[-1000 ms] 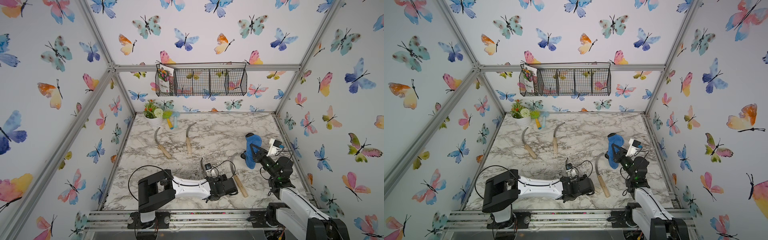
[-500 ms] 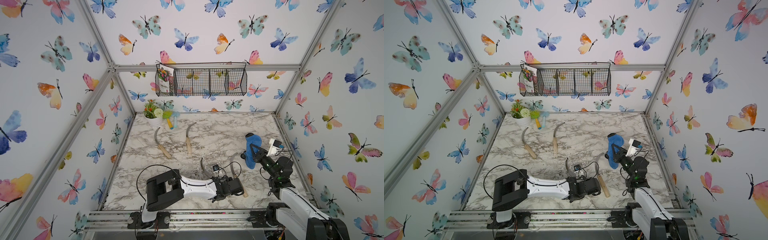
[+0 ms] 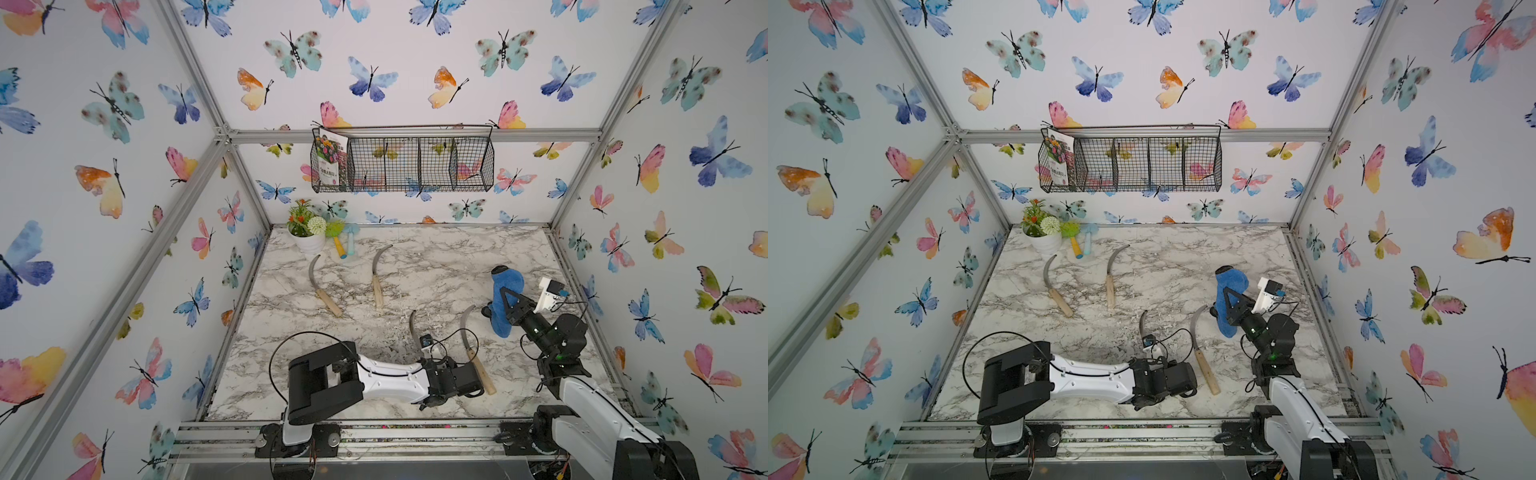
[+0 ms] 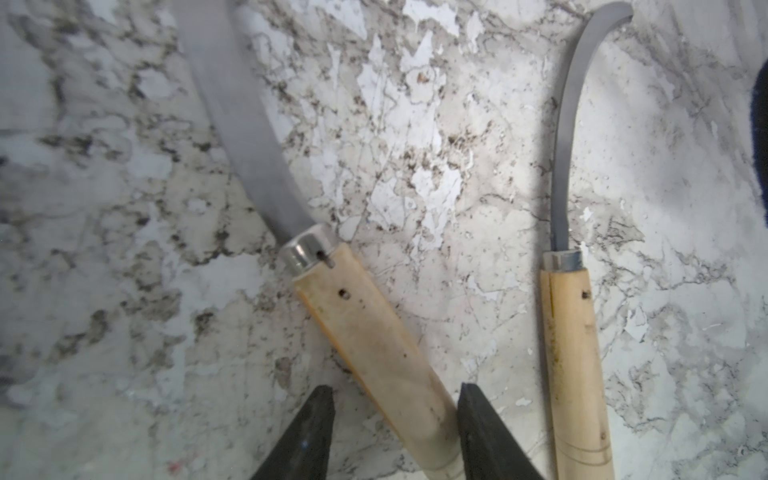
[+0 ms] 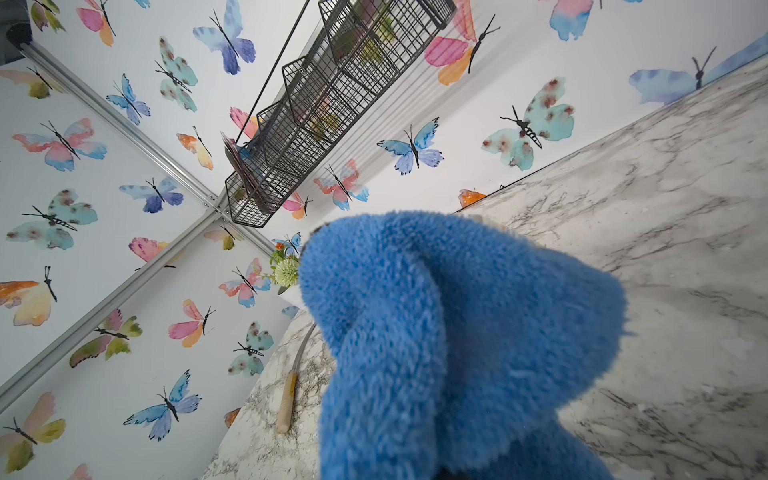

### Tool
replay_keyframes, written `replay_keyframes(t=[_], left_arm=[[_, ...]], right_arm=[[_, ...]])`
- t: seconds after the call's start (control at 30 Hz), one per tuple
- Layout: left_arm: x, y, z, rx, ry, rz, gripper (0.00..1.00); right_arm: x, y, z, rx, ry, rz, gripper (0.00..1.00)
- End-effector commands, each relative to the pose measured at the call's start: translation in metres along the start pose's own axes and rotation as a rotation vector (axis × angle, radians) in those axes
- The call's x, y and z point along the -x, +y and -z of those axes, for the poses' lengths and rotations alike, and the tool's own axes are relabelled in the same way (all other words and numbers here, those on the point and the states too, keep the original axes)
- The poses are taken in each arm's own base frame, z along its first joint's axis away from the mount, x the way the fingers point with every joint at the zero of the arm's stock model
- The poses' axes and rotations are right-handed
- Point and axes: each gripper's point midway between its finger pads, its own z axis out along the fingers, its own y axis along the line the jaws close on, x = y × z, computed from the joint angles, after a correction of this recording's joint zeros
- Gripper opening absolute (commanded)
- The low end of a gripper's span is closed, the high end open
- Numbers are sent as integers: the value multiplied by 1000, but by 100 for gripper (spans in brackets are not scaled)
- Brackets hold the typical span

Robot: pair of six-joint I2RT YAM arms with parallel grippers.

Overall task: Wipe small sickles with rags
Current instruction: Adjust the small sickle at the center of the board, then pick up the small sickle from the center of the board.

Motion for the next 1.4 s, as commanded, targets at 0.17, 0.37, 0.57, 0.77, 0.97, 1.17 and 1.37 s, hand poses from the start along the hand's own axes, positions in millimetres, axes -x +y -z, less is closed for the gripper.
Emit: replay_keyframes(t=[0.17, 0.37, 0.57, 0.77, 0.97, 1.17, 1.37], left_arm=[[-5, 52, 7, 178, 2, -90, 46], [-14, 43, 8, 169, 11, -139, 43], [-27, 40, 12, 172, 16, -206, 43], [-39, 44, 18, 179, 22, -283, 40], [-38, 60, 19, 242, 7, -329, 36], [-41, 57, 16, 211, 18, -339, 32], [-38, 54, 16, 207, 6, -356, 40]], right_arm=[[0, 1, 1, 6, -2, 13, 2], [-1, 1, 2, 6, -1, 11, 3], [-1, 1, 1, 8, 1, 11, 3], [-1, 1, 2, 8, 0, 11, 3], [-2, 0, 2, 3, 1, 9, 2], [-2, -1, 3, -2, 1, 11, 3], [-3, -1, 2, -2, 4, 12, 2]])
